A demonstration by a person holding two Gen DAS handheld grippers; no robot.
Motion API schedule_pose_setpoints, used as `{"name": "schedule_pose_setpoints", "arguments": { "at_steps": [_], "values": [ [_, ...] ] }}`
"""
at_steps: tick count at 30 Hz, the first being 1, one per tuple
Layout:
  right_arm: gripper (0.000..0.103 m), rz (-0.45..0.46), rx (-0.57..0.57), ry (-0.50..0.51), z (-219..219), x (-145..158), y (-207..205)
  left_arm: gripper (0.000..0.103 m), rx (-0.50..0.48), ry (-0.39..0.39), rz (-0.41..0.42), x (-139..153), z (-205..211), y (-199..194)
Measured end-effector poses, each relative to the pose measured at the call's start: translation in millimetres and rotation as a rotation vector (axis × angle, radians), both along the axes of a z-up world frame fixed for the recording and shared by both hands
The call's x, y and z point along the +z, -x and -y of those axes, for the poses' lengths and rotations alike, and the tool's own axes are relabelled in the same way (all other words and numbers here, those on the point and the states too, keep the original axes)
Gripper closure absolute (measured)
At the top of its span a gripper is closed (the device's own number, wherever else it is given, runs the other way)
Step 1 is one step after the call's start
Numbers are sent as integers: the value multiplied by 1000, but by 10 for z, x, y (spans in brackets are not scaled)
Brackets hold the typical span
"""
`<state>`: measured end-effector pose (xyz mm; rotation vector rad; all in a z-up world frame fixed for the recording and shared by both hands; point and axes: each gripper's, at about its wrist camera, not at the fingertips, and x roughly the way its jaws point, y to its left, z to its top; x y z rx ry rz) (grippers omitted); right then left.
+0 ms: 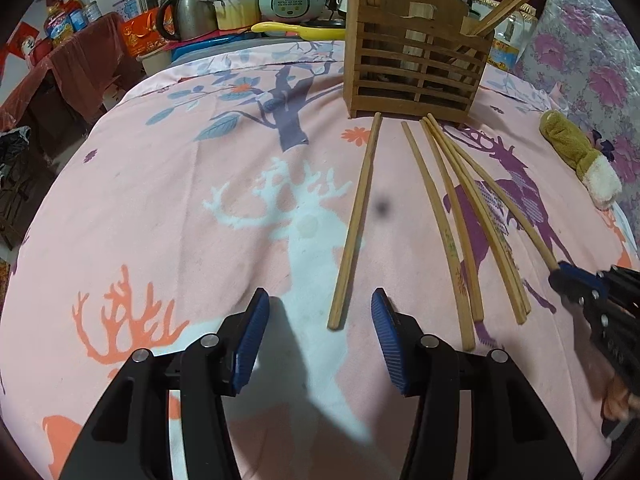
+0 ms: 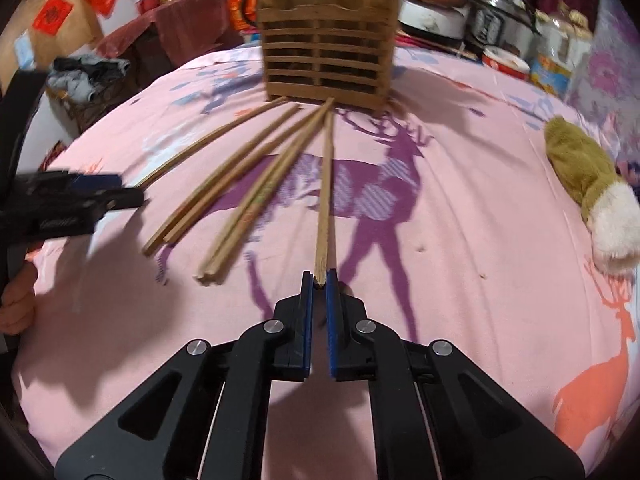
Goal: Organize utensils
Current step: 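Lower the left tool onto a loose wooden chopstick and close on it, then carry the chopstick in the left tool and drop it into the holder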
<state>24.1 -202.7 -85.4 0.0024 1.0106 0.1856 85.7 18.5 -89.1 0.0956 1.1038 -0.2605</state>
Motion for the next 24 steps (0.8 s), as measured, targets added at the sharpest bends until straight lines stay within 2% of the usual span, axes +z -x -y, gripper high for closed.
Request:
{"name": "schedule_pose_setpoints", "arguments": {
  "at_steps": [3, 6, 9, 13, 15, 19, 24],
  "values": [
    [95, -14, -12, -38, 58, -13, -17, 53, -15, -6, 7, 5, -12, 70],
    [94, -4, -7, -15, 21, -17, -13, 60, -34, -33, 23, 1, 37, 109],
    [94, -3, -7, -12, 17, -19, -16, 74, -52, -41, 35, 3, 78, 109],
    [95, -3, -9, -19, 30, -22, -22, 96, -88, -56, 51, -3, 158, 124],
    [96, -2, -11, -22, 36, -20, -24, 97, -100, -73, 65, 2, 201, 159],
    [96, 24, -12, -19, 27, 43, -3, 97, -109, -55, 93, 78, 209, 199],
    [96, 111, -30, -47, 82, 263, 73, 97, -87, -40, 167, 249, 169, 261]
  ]
}}
